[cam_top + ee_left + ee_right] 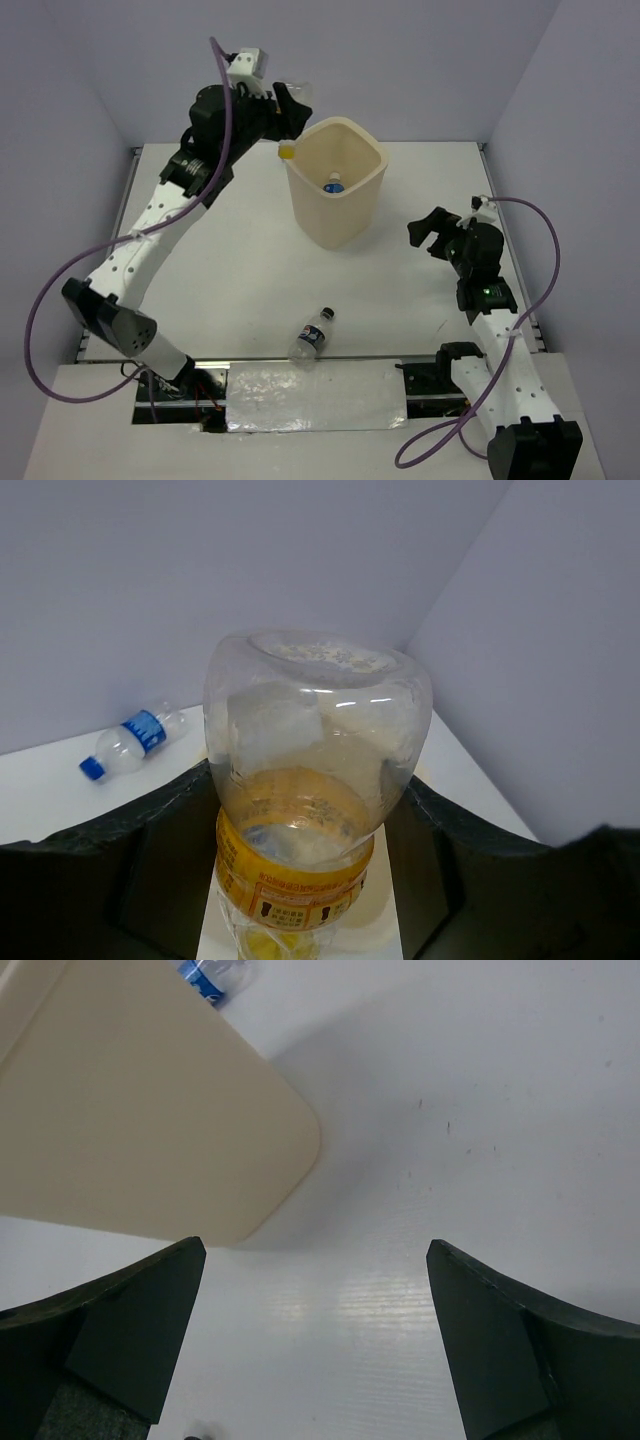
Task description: Put the plastic bottles in the bin
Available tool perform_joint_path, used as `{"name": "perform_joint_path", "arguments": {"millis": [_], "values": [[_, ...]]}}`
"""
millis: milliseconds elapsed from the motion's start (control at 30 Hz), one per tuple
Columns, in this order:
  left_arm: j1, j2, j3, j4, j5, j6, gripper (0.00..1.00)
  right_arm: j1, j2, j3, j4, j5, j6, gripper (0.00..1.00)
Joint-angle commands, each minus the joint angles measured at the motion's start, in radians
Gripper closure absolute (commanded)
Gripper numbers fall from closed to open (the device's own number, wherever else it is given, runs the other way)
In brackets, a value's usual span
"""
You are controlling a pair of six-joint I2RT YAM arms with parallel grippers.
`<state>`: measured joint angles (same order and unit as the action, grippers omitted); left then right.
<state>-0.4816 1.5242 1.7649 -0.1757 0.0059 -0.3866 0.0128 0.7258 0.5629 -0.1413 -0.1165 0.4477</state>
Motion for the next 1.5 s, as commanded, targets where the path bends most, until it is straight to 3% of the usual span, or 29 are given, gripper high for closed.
{"name": "perform_joint_path", "arguments": {"millis": [0,167,200,233,400,800,1000,1100,1300,1367,1467], "values": [[-0.014,0.112,0.062,0.080,0.042,0.038,0.55,-0.002,-0.037,-0.015,0.060,-0.052,-0.049,0.00],[-0.025,0.249,0.169,0.119,0.054,0.028,0.45,-0.002,-0.057,-0.035,0.051,-0.121,-0.073,0.00],[-0.028,0.263,0.180,0.122,0.058,0.026,0.29,-0.002,-0.057,-0.034,0.045,-0.139,-0.087,0.00],[-0.029,0.286,0.188,0.127,0.062,0.026,0.22,-0.001,-0.055,-0.035,0.030,-0.152,-0.096,0.00],[-0.048,0.340,0.257,0.097,0.085,0.054,0.03,0.019,-0.094,-0.078,0.034,-0.187,-0.102,0.00],[-0.046,0.272,0.232,0.038,0.066,0.075,0.01,0.062,-0.105,-0.067,-0.033,-0.184,-0.129,0.00],[-0.046,0.084,0.027,0.038,-0.078,0.089,0.01,0.309,-0.074,-0.006,-0.150,0.020,-0.096,0.00],[-0.045,-0.057,-0.163,0.044,-0.214,0.071,0.01,0.462,-0.028,0.003,-0.216,0.061,-0.037,0.00],[-0.041,-0.337,-0.558,-0.062,-0.496,-0.058,0.01,0.841,0.081,0.058,-0.368,0.291,0.267,0.00],[-0.038,-0.439,-0.643,-0.082,-0.541,-0.121,0.01,0.994,0.151,0.103,-0.441,0.348,0.350,0.00],[-0.034,-0.559,-0.783,-0.119,-0.560,-0.198,0.01,1.107,0.328,0.221,-0.523,0.460,0.480,0.00]]}}
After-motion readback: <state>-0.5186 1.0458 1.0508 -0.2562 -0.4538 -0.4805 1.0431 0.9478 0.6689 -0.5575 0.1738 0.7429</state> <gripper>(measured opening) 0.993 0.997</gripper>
